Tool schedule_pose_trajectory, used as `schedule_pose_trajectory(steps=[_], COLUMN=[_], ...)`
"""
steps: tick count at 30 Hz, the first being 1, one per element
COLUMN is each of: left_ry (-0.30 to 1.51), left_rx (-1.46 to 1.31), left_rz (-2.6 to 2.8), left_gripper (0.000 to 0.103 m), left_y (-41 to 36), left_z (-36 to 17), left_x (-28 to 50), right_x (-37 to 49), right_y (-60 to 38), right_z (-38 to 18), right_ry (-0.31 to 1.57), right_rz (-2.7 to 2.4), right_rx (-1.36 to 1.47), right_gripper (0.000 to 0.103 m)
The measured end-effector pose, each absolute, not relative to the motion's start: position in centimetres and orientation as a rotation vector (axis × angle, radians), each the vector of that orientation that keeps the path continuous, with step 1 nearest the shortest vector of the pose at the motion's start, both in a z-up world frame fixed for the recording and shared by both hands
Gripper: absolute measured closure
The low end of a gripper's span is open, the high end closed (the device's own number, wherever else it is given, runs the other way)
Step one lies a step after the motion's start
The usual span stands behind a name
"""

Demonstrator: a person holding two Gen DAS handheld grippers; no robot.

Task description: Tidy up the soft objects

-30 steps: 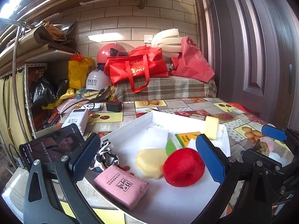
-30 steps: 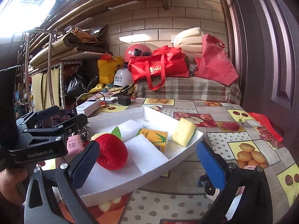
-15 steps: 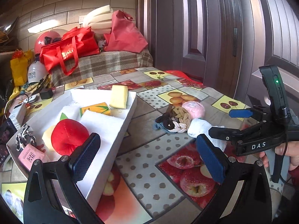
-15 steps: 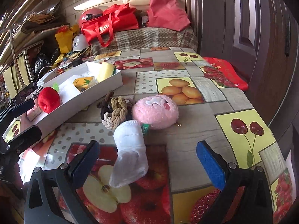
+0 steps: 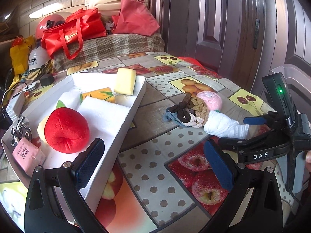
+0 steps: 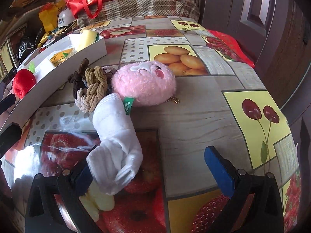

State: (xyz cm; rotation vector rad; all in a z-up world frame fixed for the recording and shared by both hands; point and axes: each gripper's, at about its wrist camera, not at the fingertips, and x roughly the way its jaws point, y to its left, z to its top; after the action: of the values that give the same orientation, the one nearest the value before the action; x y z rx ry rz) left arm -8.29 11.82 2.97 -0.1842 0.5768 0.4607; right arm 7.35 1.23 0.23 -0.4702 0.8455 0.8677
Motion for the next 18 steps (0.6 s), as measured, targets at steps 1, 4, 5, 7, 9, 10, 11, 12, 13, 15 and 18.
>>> schedule_pose_trajectory(steps=[1,4,5,7,9,10,11,12,13,15,18], left_ry=[0.576,0.578,0.574,0.558,0.546,0.544,0.544,0.544,0.544,0.546,0.564], left_rx=[-0.182,-0.161,-0.152,-0.137,-0.136,-0.14,-0.146,-0.153,-0.16,-0.168,-0.154], left_rz=[0.462,0.468,0.469,0.472,0.475,0.477,0.482,0.488,0.491,0.492,0.497], left_gripper=[0.0,0.0,0.0,0.0,0.0,0.0,0.0,0.0,0.0,0.0,0.0], left_y=[11.8,11.4,11.2,10.9,10.8,10.9,11.0,11.2,11.3,11.5,11.3], left_z=[3.0,3.0,3.1,3.3,3.4,3.4,3.4,3.4,3.4,3.4,3.2], left_x=[-8.3,-8.2,-8.3,-8.5,-8.7,-8.8,-8.8,-8.8,-8.9,-8.9,-8.5], right_x=[7.4,7.4,7.4,7.4,7.4,7.4,7.4,7.4,7.4,7.4,7.4], right_y=[1.2,1.3,1.3,1.3,1.3,1.4,1.4,1.4,1.4,1.3,1.3], right_z=[0.2,0.2,0.2,0.2,0.2,0.2,0.2,0.2,0.2,0.2,0.2], right_ry=[0.846,0.846,0.846,0.846,0.846,0.846,0.846,0.846,0.846,0.846,0.846], right_rz=[0.868,0.868,0.868,0.868,0.868,0.868,0.868,0.868,0.868,0.868,0.868], right_rx=[-0.47,-0.47,-0.47,-0.47,-0.47,-0.47,-0.471,-0.47,-0.471,-0.471,-0.471], right_gripper=[0.0,0.0,0.0,0.0,0.0,0.0,0.0,0.0,0.0,0.0,0.0])
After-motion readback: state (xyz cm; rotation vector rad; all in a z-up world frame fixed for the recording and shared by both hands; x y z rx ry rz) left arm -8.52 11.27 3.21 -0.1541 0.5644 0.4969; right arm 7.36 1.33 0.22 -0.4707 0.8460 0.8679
